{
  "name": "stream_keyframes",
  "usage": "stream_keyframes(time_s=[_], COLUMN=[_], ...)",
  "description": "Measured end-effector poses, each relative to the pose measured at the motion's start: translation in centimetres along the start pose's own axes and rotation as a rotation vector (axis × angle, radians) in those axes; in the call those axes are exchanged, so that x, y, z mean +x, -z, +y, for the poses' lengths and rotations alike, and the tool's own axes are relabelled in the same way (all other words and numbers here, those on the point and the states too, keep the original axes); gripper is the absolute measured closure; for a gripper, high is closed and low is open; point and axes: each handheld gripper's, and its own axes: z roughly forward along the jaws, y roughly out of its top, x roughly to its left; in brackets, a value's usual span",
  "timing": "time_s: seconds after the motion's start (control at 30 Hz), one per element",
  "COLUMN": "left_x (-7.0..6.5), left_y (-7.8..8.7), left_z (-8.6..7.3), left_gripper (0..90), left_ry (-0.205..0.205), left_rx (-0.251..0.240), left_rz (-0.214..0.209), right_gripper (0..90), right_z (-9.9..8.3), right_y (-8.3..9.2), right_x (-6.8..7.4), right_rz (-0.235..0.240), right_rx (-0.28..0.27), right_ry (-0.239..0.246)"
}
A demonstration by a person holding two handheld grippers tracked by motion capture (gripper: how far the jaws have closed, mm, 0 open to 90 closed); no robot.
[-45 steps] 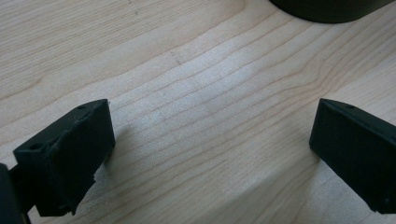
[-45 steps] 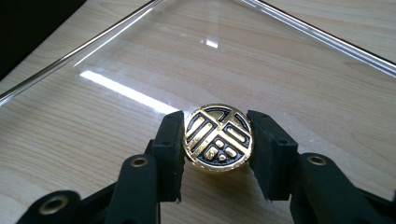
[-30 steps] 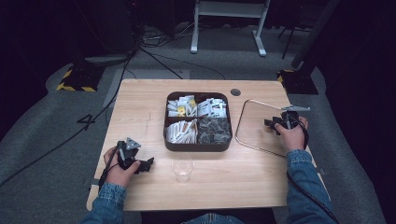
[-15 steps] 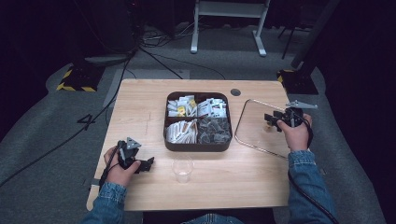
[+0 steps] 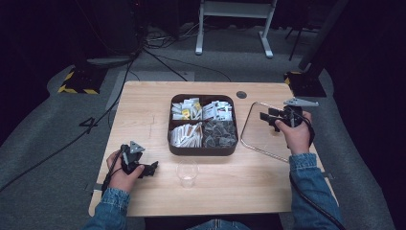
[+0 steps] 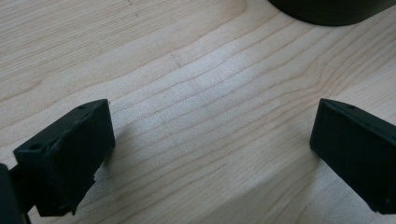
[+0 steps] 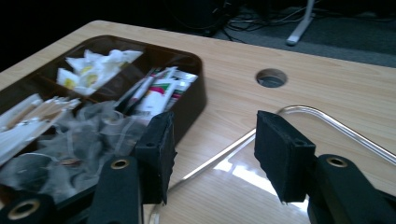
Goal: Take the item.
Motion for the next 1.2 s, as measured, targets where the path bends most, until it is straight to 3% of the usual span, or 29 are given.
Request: stream_keyframes(time_s=[0.37,0.6,0.83,0.97,1.2], left_x=[0.0,0.0,-0.1,-0.2,-0.2], left_y=[0.0,0.0,0.1,0.1,0.1], left_z=[0.0,0.0,-0.1,-0.2,-0.2], left_gripper=[0.3,0.3,0.3,0.3,0.2], left_ry=[0.001,0.0,0.001,0.001,0.003], left_rx=[0.0,0.001,0.002,-0.001,-0.001], left_rz=[0.001,0.001,-0.002,0.001,-0.001], right_gripper=[45.7,44.9,51.2,50.9,50.9], right_z=[1.0,1.1,1.3,1.1,0.2], right_y=[-1.8,-3.7,-5.4,-6.6,-8.6], right_x=[3.8,6.0,8.6,9.5,10.1], right_rz=[0.108,0.17,0.238,0.256,0.236], right_rx=[0.017,0.046,0.067,0.101,0.164], right_ry=[0.029,0.079,0.157,0.18,0.197])
